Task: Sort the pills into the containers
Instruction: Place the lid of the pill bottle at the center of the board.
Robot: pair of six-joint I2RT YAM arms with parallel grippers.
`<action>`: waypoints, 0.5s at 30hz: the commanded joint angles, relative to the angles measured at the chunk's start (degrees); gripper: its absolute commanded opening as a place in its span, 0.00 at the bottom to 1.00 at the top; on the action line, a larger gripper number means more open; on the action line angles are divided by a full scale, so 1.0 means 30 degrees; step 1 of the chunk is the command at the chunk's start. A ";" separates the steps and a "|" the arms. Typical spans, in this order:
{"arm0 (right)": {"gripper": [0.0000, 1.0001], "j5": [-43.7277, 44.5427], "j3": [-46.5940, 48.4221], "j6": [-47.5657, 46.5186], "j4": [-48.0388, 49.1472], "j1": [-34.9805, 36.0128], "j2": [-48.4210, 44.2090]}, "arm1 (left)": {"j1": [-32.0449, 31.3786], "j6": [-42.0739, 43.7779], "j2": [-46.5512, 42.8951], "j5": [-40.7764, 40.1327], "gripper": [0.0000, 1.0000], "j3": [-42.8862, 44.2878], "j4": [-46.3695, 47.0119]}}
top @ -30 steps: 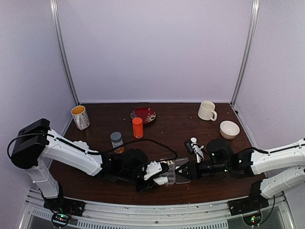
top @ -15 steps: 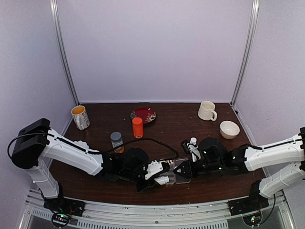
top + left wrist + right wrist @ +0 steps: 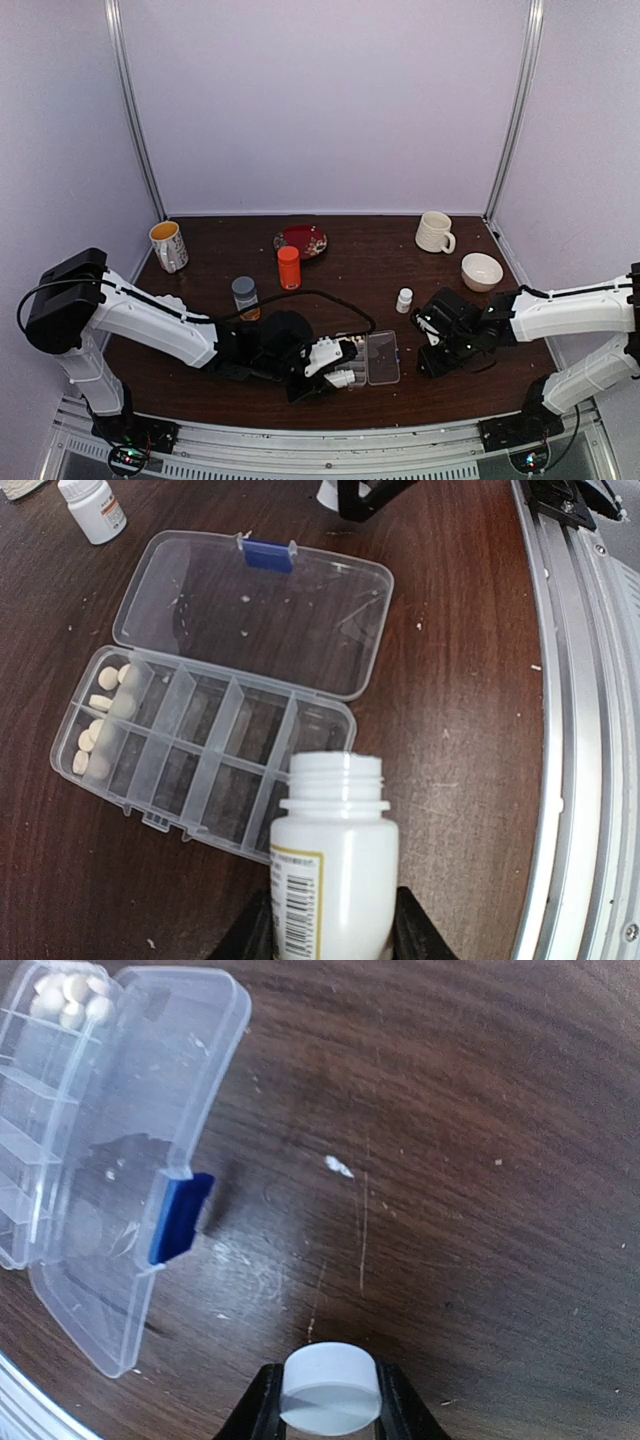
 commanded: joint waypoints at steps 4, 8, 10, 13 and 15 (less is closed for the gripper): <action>0.57 0.0611 0.1077 -0.1013 -0.1269 -0.0068 0.0721 | -0.0092 -0.0125 0.0369 0.0073 0.11 0.0831 0.0075; 0.58 0.0129 0.1194 -0.0828 -0.0685 0.0081 -0.0686 | -0.0082 -0.0157 0.0612 0.0022 0.11 0.1274 -0.0445; 0.50 -0.0530 0.1040 -0.0401 0.0191 0.0269 -0.1860 | -0.0083 -0.0186 0.0670 -0.0058 0.11 0.1354 -0.0519; 0.31 -0.1676 0.0617 0.0508 0.1923 0.0576 -0.3176 | -0.0079 -0.0294 0.0727 -0.0112 0.11 0.1362 -0.0536; 0.10 -0.2959 0.0080 0.1093 0.3370 0.0702 -0.3892 | -0.0058 -0.0381 0.0762 -0.0186 0.10 0.1362 -0.0539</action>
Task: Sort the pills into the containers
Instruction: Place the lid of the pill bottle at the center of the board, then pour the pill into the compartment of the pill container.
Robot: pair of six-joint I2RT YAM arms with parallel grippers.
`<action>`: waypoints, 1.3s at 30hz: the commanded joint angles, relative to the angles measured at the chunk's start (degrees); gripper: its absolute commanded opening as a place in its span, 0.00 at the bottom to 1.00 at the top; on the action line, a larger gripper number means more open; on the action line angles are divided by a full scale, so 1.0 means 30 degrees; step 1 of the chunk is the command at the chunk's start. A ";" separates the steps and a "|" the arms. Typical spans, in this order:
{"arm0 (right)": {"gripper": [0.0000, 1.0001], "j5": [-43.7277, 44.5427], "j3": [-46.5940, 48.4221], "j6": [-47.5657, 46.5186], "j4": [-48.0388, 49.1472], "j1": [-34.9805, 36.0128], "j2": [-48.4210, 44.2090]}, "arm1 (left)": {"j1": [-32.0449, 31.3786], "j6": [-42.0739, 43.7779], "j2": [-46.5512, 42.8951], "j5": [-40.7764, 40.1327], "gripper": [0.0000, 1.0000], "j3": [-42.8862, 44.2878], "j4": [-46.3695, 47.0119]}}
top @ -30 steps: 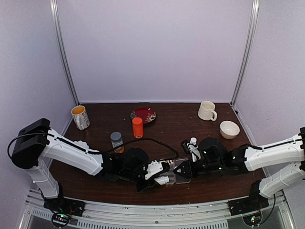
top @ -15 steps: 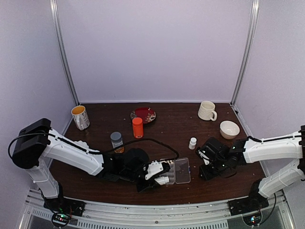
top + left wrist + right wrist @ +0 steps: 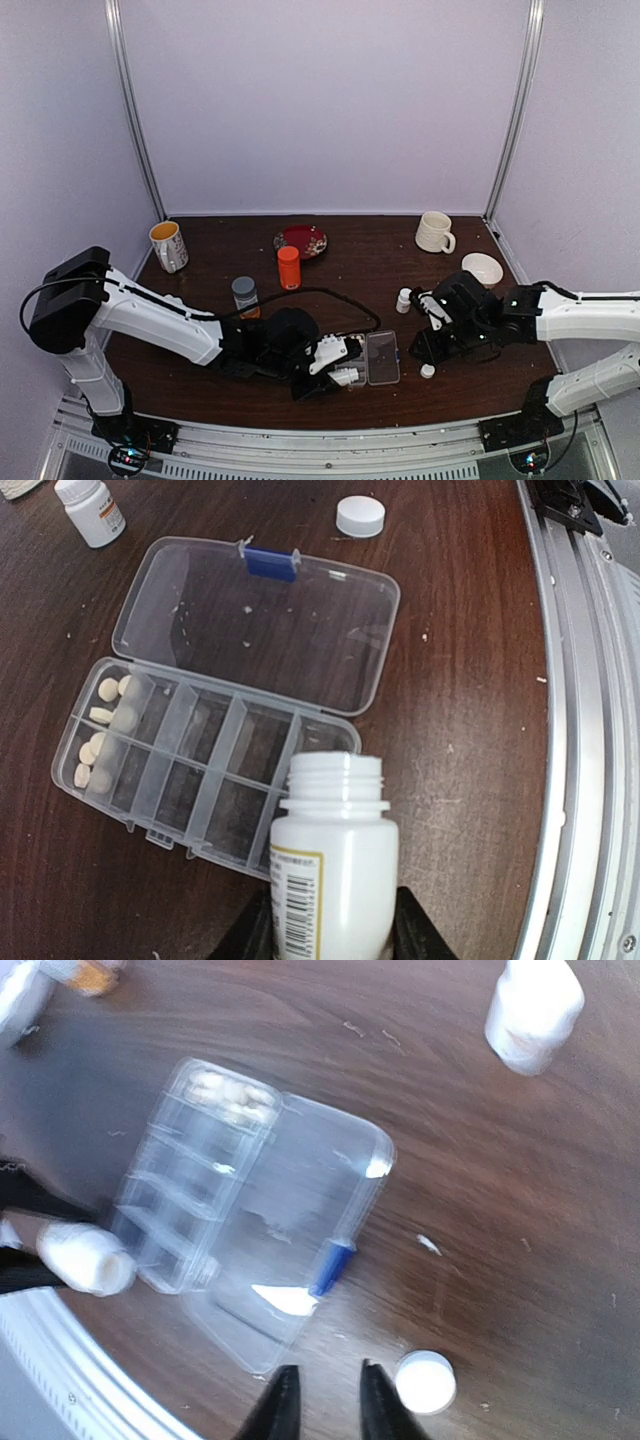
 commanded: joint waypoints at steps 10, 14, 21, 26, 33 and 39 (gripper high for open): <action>0.00 -0.7455 -0.2893 0.4437 1.2722 0.1542 0.0010 | 0.0013 -0.0616 0.0552 -0.0250 0.09 0.0489 0.0277; 0.00 -0.8321 -0.2875 0.5425 1.5080 0.2108 0.1858 | 0.0099 -0.0679 0.0613 -0.0217 0.08 0.0488 0.0353; 0.00 -0.8319 -0.1952 0.5363 1.4777 0.2344 0.4468 | 0.0206 -0.0824 0.0735 -0.0059 0.08 0.0627 0.0323; 0.00 -0.7402 -0.1308 0.4821 1.3195 0.2344 0.5025 | 0.0225 -0.0860 0.0769 -0.0071 0.07 0.0681 0.0288; 0.00 -0.7679 -0.1032 0.5253 1.4322 0.2344 0.5854 | 0.0221 -0.0860 0.0766 0.0007 0.07 0.0693 0.0317; 0.00 -0.7631 -0.0359 0.4873 1.3051 0.2344 0.6657 | 0.0248 -0.0915 0.0768 0.0036 0.07 0.0649 0.0339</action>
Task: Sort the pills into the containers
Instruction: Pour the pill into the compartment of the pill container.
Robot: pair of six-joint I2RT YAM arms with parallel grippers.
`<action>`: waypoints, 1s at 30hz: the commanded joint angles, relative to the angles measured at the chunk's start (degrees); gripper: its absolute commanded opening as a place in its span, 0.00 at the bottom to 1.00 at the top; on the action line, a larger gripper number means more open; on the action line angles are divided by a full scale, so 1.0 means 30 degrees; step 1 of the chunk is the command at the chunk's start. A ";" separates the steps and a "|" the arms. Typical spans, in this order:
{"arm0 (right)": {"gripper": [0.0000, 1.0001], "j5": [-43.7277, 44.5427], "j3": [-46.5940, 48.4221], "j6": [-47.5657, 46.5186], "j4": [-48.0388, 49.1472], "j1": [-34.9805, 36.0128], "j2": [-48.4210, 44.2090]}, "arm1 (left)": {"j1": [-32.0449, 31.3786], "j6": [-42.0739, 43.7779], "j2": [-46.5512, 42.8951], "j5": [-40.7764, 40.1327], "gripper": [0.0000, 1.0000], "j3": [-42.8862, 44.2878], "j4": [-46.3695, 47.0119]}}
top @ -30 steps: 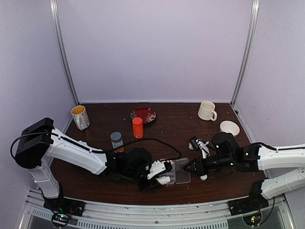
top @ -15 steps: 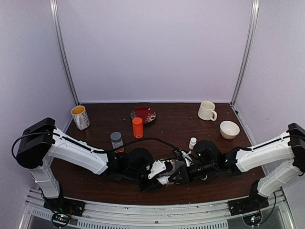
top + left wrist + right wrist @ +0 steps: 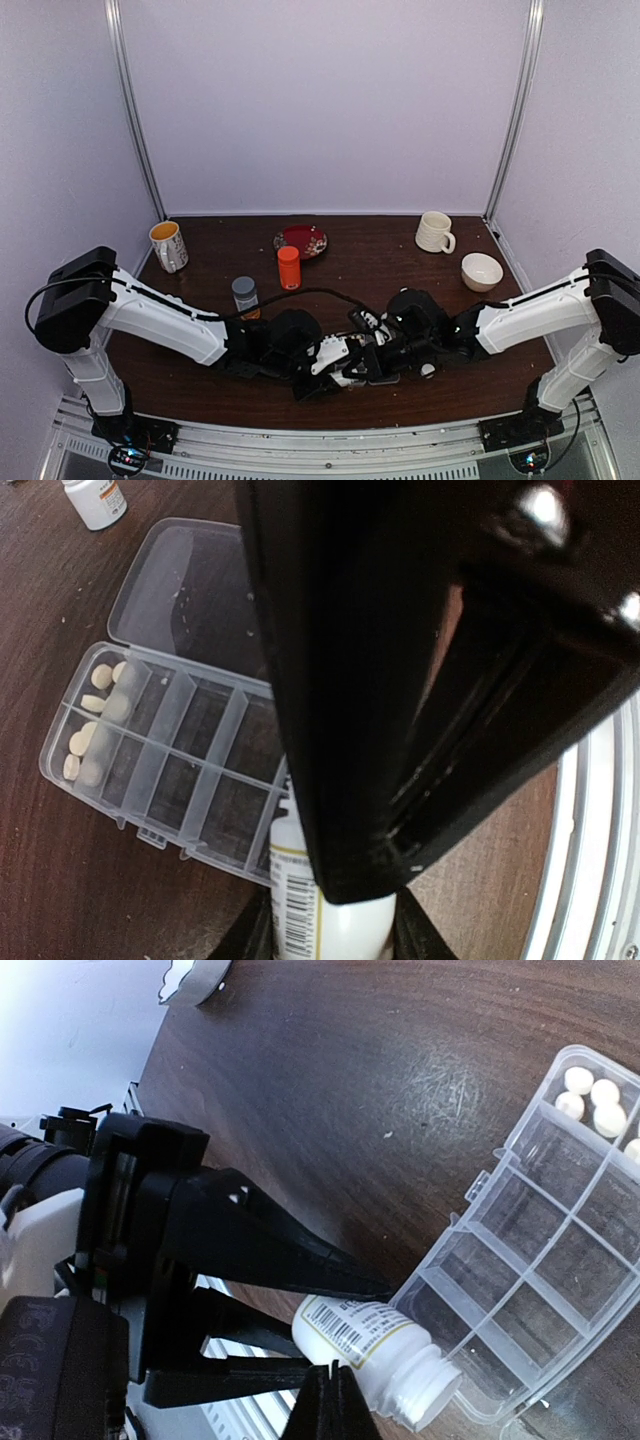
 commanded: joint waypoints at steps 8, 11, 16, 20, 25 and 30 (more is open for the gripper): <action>0.00 -0.0095 0.0350 -0.0194 -0.0699 0.0107 0.0416 | 0.0213 -0.0275 0.0184 0.0130 0.07 0.0343 0.0597; 0.00 0.0894 -0.0562 0.0754 0.0567 0.0147 -0.0077 | 0.0214 -0.0278 0.0185 0.0154 0.06 0.0370 0.0465; 0.00 0.0719 0.0234 -0.0341 -0.0880 0.0429 -0.0546 | 0.0235 -0.0350 0.0183 0.0157 0.06 0.0459 0.0297; 0.00 0.1198 0.0718 -0.0510 -0.1995 0.0429 -0.0456 | 0.0220 -0.0315 0.0211 0.0171 0.06 0.0570 0.0071; 0.00 -0.1111 -0.1335 0.2150 0.4654 0.0375 -0.1105 | 0.0233 -0.0322 0.0212 0.0157 0.06 0.0634 -0.0069; 0.00 -0.0962 -0.1239 0.2128 0.4162 0.0342 -0.0651 | 0.0212 -0.0293 0.0212 0.0174 0.06 0.0636 -0.0055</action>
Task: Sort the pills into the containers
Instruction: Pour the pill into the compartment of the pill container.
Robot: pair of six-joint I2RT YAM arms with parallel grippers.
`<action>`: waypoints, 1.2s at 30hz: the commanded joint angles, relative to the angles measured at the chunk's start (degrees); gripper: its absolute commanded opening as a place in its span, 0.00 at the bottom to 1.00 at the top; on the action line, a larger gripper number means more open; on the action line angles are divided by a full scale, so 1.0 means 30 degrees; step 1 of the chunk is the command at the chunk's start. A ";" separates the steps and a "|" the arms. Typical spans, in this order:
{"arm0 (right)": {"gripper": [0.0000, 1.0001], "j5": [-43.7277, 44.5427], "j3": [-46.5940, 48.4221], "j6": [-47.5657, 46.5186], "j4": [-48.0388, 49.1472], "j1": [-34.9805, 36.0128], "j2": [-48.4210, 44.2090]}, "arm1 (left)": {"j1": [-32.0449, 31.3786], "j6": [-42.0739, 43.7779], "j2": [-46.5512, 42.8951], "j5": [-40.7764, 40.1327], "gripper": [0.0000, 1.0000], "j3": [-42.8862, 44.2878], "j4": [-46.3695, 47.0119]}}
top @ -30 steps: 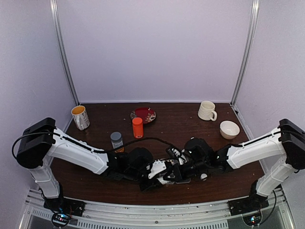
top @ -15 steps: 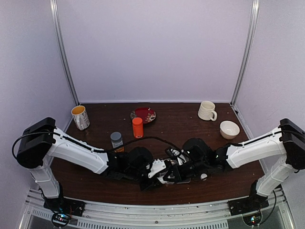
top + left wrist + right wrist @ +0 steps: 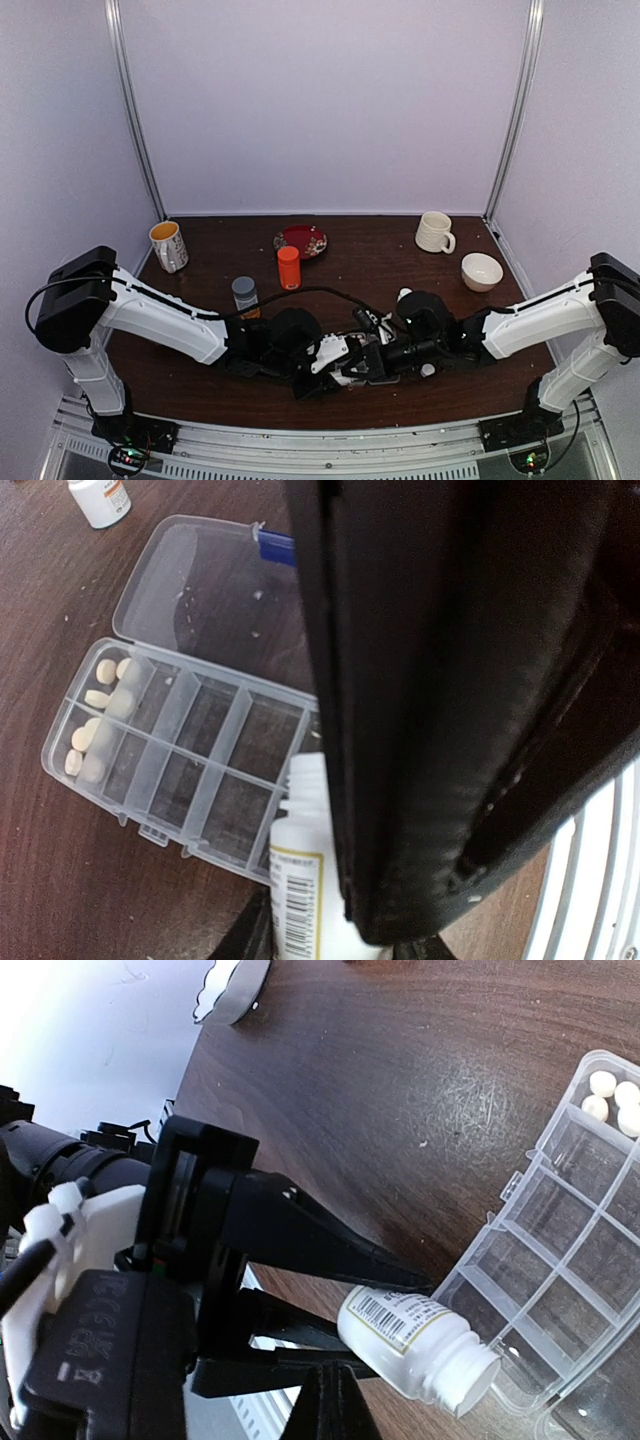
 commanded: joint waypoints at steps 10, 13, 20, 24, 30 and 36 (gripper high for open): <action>0.00 0.0692 0.0675 -0.0760 -0.1354 -0.0161 -0.0672 | 0.0087 -0.0081 0.0249 0.0106 0.06 0.1002 -0.0795; 0.00 0.0783 0.0639 -0.0584 -0.0662 -0.0180 -0.1479 | 0.0090 -0.0089 0.0224 0.0084 0.06 0.1136 -0.1061; 0.00 0.1128 0.1024 -0.1177 -0.2868 -0.0179 0.0698 | 0.0114 -0.0110 0.0234 0.0047 0.06 0.1215 -0.1530; 0.00 0.1336 0.1312 -0.1497 -0.3336 -0.0218 0.0325 | 0.0100 -0.0176 0.0225 0.0049 0.06 0.1271 -0.1615; 0.00 0.1384 0.0487 -0.0901 -0.1323 -0.0365 -0.1690 | 0.0098 -0.0191 0.0249 0.0022 0.06 0.1274 -0.1587; 0.00 0.1081 0.0350 -0.0684 -0.1654 -0.0367 0.0028 | 0.0093 -0.0177 0.0300 0.0077 0.06 0.1352 -0.1624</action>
